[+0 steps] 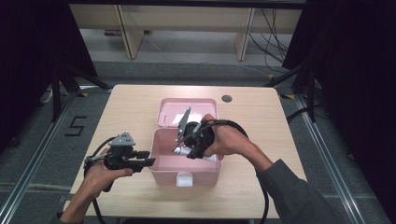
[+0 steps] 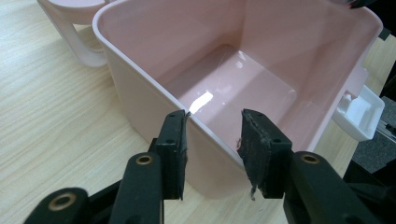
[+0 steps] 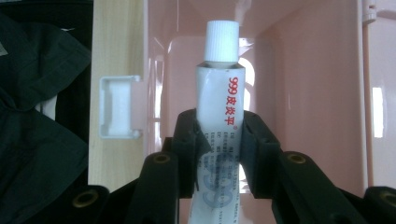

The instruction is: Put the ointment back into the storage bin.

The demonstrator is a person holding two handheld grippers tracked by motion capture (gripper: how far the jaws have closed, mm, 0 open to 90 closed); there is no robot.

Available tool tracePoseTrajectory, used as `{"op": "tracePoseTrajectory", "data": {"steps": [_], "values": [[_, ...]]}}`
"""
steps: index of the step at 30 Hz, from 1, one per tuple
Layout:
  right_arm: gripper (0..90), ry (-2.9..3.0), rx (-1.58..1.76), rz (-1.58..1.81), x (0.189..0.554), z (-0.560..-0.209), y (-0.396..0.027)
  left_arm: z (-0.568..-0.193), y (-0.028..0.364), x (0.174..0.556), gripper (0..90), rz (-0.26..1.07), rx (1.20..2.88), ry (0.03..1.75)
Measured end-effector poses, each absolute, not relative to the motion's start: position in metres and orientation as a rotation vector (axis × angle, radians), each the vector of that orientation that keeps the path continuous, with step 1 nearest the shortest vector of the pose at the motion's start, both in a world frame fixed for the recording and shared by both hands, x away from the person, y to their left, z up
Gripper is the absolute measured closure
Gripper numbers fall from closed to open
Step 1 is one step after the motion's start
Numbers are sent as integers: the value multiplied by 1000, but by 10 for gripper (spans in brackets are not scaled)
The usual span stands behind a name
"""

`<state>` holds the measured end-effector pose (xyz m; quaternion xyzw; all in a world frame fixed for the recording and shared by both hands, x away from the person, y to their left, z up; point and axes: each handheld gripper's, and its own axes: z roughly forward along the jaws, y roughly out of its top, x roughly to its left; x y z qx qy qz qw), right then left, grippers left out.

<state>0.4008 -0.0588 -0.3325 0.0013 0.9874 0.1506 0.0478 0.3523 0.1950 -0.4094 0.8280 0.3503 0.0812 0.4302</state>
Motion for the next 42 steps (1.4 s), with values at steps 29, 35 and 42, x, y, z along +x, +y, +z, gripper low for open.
{"op": "tracePoseTrajectory", "data": {"steps": [29,35,42], "values": [[703,3099,10,333,404,-372,-59,-409,195,352,608,203,2070,872],[703,3106,9,331,405,-380,-61,-408,196,353,607,206,2096,854],[703,3126,27,290,404,-386,-59,-409,194,352,606,210,2069,872]]}}
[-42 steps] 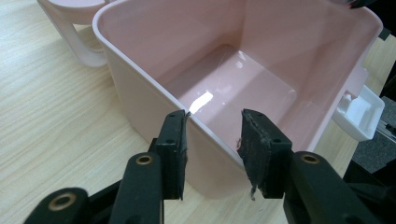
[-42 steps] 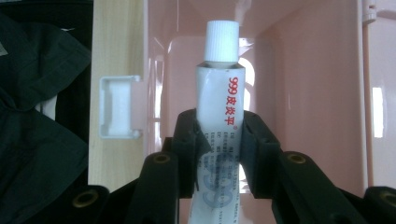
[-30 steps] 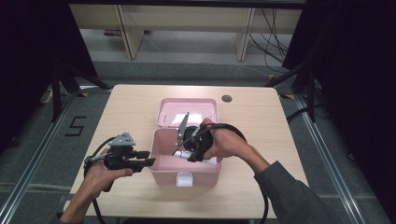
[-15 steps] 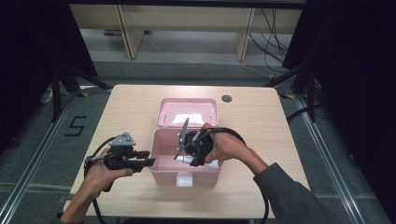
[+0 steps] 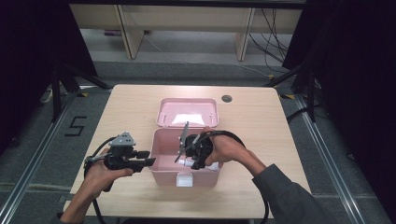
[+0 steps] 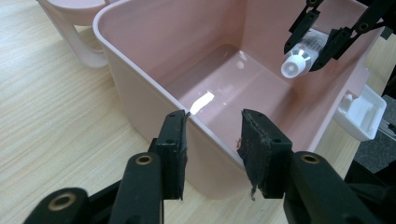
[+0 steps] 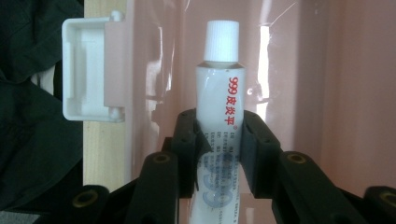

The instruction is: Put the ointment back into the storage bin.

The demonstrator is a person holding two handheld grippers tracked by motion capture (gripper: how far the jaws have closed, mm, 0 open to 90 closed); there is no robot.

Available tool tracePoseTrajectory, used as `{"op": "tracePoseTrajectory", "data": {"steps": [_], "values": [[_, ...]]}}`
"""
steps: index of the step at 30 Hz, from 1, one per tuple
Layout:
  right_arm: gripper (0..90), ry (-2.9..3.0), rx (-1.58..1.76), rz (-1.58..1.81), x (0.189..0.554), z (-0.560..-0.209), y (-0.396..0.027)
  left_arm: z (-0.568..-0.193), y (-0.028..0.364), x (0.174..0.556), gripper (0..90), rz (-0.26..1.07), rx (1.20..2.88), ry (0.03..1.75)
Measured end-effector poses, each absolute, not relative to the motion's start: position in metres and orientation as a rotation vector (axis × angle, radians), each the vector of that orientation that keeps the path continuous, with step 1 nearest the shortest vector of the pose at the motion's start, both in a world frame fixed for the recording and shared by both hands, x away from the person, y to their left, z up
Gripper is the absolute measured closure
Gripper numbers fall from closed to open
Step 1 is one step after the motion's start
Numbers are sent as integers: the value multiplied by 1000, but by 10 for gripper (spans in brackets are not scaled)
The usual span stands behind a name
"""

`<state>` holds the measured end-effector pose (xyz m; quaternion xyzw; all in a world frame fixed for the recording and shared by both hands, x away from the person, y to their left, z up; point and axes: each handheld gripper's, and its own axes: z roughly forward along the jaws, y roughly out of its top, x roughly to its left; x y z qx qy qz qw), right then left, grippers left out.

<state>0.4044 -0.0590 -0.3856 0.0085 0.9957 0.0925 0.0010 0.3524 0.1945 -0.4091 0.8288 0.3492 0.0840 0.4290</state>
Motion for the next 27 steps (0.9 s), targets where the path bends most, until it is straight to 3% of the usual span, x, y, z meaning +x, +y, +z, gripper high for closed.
{"op": "tracePoseTrajectory", "data": {"steps": [12,13,27], "values": [[700,3159,-71,316,408,-400,-56,-410,194,353,602,207,2064,873],[700,3191,64,274,403,-399,-56,-410,194,353,602,207,2064,874],[674,3239,89,304,407,-405,-56,-411,194,353,590,197,2065,873]]}}
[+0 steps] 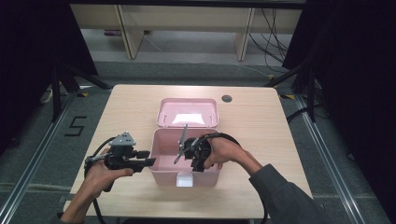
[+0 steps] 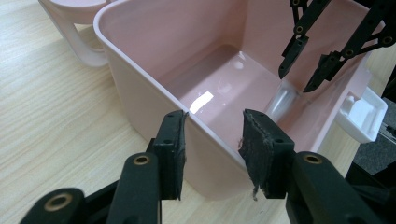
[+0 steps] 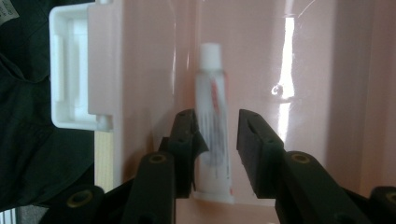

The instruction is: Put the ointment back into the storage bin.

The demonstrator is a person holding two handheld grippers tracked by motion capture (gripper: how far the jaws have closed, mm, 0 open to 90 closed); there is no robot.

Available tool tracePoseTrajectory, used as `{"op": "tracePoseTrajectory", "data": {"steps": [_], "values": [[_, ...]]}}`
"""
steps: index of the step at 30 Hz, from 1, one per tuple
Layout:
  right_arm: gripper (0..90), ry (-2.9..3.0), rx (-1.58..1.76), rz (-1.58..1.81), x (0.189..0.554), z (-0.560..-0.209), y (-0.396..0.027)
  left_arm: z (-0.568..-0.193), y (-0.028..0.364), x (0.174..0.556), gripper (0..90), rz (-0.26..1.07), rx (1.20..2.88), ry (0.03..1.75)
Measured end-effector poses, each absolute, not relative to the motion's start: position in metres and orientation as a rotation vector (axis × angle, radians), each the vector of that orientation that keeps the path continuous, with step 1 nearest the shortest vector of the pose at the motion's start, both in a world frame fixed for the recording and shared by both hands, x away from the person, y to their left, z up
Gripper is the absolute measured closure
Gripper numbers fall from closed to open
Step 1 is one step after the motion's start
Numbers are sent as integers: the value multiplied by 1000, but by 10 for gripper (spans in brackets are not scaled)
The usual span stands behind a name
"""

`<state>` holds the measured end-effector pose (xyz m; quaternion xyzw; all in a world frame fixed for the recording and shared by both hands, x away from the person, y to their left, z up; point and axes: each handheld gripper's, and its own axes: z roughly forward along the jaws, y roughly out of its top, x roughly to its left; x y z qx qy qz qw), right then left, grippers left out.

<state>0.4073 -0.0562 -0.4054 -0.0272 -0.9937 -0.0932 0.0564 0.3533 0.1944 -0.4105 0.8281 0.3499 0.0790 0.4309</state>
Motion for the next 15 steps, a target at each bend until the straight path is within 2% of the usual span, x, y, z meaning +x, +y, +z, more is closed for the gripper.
{"op": "tracePoseTrajectory", "data": {"steps": [15], "values": [[623,-3048,-74,-400,412,-397,-64,-410,194,353,589,200,2072,875]]}}
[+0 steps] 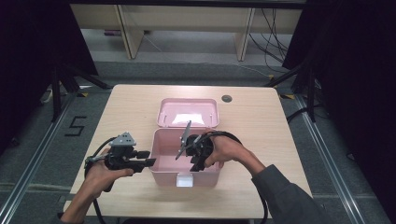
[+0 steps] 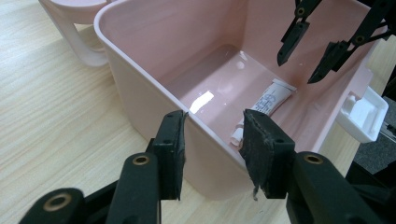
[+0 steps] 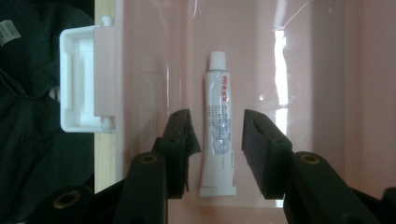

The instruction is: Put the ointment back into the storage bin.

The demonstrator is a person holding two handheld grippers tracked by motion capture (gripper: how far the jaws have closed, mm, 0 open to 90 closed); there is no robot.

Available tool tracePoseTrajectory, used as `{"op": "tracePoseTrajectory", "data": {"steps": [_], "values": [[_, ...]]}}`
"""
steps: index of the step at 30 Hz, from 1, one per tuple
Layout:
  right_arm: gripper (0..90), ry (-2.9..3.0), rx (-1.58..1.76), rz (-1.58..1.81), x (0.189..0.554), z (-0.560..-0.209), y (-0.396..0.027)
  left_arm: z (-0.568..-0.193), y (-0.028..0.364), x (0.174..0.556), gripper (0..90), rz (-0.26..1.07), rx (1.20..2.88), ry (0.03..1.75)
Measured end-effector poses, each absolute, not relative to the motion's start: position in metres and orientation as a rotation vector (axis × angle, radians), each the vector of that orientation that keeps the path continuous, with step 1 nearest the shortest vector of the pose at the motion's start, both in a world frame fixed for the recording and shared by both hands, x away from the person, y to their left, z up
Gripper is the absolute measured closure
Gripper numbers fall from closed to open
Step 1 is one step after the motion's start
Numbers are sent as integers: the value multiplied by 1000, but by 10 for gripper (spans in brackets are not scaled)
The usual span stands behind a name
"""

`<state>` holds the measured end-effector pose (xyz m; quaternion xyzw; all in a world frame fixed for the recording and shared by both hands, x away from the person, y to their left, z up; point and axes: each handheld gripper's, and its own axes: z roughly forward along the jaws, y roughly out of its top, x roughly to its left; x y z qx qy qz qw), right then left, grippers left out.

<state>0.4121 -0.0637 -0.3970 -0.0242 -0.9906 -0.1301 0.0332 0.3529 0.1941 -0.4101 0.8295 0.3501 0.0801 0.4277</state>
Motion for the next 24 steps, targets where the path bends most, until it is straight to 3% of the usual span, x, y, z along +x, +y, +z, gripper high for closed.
{"op": "tracePoseTrajectory", "data": {"steps": [24], "values": [[549,-3054,-435,-705,422,-367,-93,-412,193,355,546,207,2064,890]]}}
